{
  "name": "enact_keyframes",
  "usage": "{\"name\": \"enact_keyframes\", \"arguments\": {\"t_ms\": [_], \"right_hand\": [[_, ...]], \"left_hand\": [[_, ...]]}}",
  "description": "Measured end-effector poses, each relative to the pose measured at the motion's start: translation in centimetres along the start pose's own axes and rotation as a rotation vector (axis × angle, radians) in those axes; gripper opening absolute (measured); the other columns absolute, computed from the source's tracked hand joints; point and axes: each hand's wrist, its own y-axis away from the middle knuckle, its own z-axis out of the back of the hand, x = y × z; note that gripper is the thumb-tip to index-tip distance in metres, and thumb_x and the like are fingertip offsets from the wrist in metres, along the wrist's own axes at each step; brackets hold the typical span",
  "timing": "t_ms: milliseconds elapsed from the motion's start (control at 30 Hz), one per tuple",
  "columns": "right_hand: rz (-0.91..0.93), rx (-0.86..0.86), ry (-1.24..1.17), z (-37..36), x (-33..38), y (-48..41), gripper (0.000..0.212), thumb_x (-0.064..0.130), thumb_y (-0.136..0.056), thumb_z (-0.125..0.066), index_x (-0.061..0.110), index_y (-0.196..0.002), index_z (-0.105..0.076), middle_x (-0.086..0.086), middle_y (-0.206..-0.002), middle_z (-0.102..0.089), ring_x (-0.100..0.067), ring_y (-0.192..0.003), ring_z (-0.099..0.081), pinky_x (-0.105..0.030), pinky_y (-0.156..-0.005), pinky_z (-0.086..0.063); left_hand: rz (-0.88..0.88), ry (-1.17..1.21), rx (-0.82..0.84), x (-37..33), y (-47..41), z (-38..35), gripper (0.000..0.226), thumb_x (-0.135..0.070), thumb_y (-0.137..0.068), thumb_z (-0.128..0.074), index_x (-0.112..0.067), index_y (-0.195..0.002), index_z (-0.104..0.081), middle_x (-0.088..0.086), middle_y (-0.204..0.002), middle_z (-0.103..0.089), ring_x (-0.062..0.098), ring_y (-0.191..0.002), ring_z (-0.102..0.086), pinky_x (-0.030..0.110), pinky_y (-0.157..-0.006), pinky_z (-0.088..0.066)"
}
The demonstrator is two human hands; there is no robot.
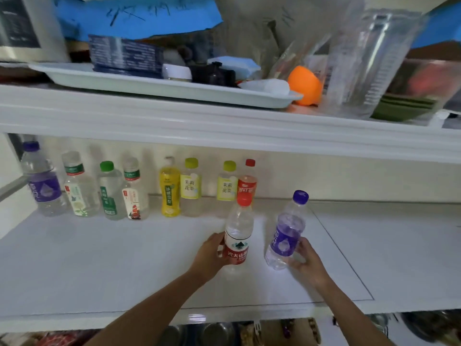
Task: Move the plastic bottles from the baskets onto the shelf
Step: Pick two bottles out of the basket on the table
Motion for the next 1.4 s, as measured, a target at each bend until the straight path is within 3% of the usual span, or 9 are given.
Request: {"name": "enact_keyframes", "arguments": {"t_ms": [200,367,533,733,833,900,1000,1200,1400], "right_hand": [[0.041,0.034,-0.052,5.7,-3.4,-4.3,0.05,-0.025,-0.073,-0.064,0.007,-0.108,-0.049,-0.005,-0.115,-0.058,-0.003,-0.099,-0.062,-0.016,-0.073,-0.053],[0.091,0.031,-0.041,8.2,-6.3,-8.6,0.053,-0.015,-0.076,-0.07,0.021,-0.109,-0.051,-0.003,-0.121,-0.06,-0.023,-0.113,-0.058,-0.043,-0.091,-0.049],[0.112,0.015,0.022,10.0,-7.1,-13.1,0.056,0.008,-0.08,-0.075,0.051,-0.105,-0.051,0.022,-0.115,-0.064,0.004,-0.108,-0.06,-0.024,-0.083,-0.049],[0.141,0.052,-0.011,10.8,-7.6,-18.1,0.048,-0.011,-0.081,-0.067,0.018,-0.114,-0.049,-0.008,-0.122,-0.061,-0.026,-0.114,-0.059,-0.048,-0.098,-0.047],[0.149,0.089,0.065,10.8,-7.4,-20.0,0.048,-0.013,-0.082,-0.064,0.014,-0.116,-0.045,-0.012,-0.119,-0.059,0.002,-0.1,-0.062,-0.021,-0.09,-0.051],[0.162,0.092,0.056,10.7,-7.4,-21.0,0.046,-0.017,-0.08,-0.063,0.008,-0.113,-0.044,-0.015,-0.117,-0.058,0.0,-0.094,-0.064,-0.02,-0.085,-0.051],[0.17,0.118,0.085,10.6,-7.2,-21.9,0.046,-0.009,-0.08,-0.069,0.009,-0.115,-0.044,-0.01,-0.118,-0.06,-0.019,-0.103,-0.061,-0.034,-0.09,-0.049],[0.127,0.147,0.201,10.2,-7.0,-22.6,0.052,0.005,-0.087,-0.067,0.012,-0.131,-0.04,-0.005,-0.129,-0.058,-0.026,-0.119,-0.057,-0.041,-0.097,-0.048],[0.087,0.171,0.576,11.4,-4.3,-20.4,0.081,0.051,-0.09,-0.058,0.018,-0.153,-0.017,-0.005,-0.152,-0.038,-0.029,-0.136,-0.042,-0.041,-0.106,-0.04]], "left_hand": [[-0.055,0.031,-0.036,-2.8,-4.7,-7.8,0.065,-0.016,-0.067,-0.085,-0.02,-0.125,-0.056,-0.005,-0.113,-0.063,0.013,-0.106,-0.062,0.023,-0.09,-0.051],[-0.084,0.039,-0.049,-4.6,-8.7,-13.2,0.06,-0.023,-0.076,-0.08,-0.028,-0.124,-0.045,-0.007,-0.124,-0.061,0.009,-0.11,-0.06,0.028,-0.096,-0.05],[-0.065,0.007,-0.092,-5.4,-12.7,-16.5,0.06,-0.022,-0.085,-0.072,-0.015,-0.135,-0.04,0.002,-0.134,-0.057,0.019,-0.121,-0.057,0.037,-0.104,-0.046],[-0.035,-0.062,-0.167,-5.4,-16.8,-17.9,0.058,-0.015,-0.087,-0.068,-0.013,-0.138,-0.04,0.005,-0.136,-0.055,0.022,-0.124,-0.052,0.032,-0.105,-0.04],[-0.013,-0.117,-0.184,-5.6,-18.4,-17.7,0.057,-0.011,-0.088,-0.064,-0.013,-0.139,-0.038,0.006,-0.139,-0.053,0.022,-0.128,-0.049,0.024,-0.102,-0.035],[0.006,-0.173,-0.179,-5.8,-19.1,-17.5,0.055,-0.012,-0.09,-0.061,-0.011,-0.139,-0.037,0.008,-0.141,-0.051,0.024,-0.13,-0.048,0.029,-0.106,-0.036],[0.028,-0.24,-0.18,-6.0,-19.8,-17.2,0.052,-0.014,-0.092,-0.059,-0.008,-0.138,-0.036,0.012,-0.141,-0.05,0.028,-0.13,-0.047,0.036,-0.108,-0.037],[0.09,-0.271,-0.183,-6.5,-20.2,-17.6,0.05,-0.019,-0.096,-0.054,-0.011,-0.14,-0.032,0.012,-0.144,-0.047,0.029,-0.131,-0.047,0.039,-0.109,-0.037],[0.154,-0.421,-0.109,-7.8,-16.5,-17.0,0.1,-0.026,-0.091,-0.065,-0.007,-0.153,0.011,0.014,-0.16,-0.015,0.029,-0.145,-0.024,0.038,-0.116,-0.025]]}}
